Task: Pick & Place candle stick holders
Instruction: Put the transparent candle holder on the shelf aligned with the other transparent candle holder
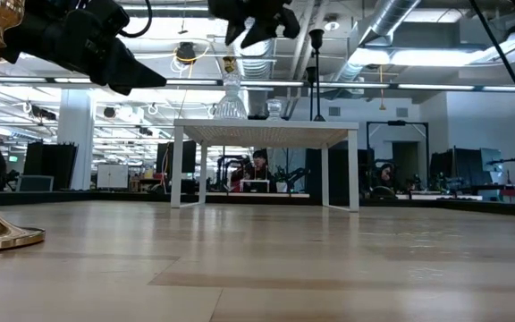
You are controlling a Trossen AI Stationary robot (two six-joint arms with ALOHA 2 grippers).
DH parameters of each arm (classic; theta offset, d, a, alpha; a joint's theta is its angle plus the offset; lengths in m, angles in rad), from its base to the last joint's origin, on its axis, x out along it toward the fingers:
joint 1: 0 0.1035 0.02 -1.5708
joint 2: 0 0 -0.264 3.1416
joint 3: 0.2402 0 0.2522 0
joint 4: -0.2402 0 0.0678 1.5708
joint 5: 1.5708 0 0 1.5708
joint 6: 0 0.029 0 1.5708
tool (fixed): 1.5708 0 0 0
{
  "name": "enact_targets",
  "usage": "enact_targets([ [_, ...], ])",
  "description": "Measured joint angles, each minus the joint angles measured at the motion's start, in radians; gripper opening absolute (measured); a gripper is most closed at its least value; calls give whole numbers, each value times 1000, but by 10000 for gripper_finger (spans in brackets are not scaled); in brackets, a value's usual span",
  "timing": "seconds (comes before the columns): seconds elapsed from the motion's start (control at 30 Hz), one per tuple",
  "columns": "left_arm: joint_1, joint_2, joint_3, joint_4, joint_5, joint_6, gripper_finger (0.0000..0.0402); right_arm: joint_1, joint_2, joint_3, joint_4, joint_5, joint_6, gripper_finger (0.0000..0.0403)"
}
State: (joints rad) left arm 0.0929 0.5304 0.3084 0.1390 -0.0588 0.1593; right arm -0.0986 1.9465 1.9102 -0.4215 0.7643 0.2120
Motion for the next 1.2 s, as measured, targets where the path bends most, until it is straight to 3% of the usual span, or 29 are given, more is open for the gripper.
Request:
enact_targets([
  [0.2, 0, 0, 0, 0, 0, -3, 8, 34, 1, 77, -21, -31, -102, 119],
  [0.33, 0, 0, 0, 2, 0, -4, 8, 100, 0, 129, -133, -58, -217, 55],
  [0.43, 0, 0, 0, 3, 0, -4, 8, 150, -5, 143, -249, 26, -267, 9],
  [0.57, 0, 0, 0, 3, 0, -4, 8, 208, -23, 143, -472, 120, -167, 2],
  [0.8, 0, 0, 0, 5, 0, -1, 8, 279, -68, 97, -707, 131, -17, 0],
  [1.03, 0, 0, 0, 28, 33, 1, 8, 339, -230, -202, -613, 181, 71, 0],
  [1.2, 0, 2, 0, 69, 76, 1, 8, 377, -419, -542, -300, 151, 47, 0],
])
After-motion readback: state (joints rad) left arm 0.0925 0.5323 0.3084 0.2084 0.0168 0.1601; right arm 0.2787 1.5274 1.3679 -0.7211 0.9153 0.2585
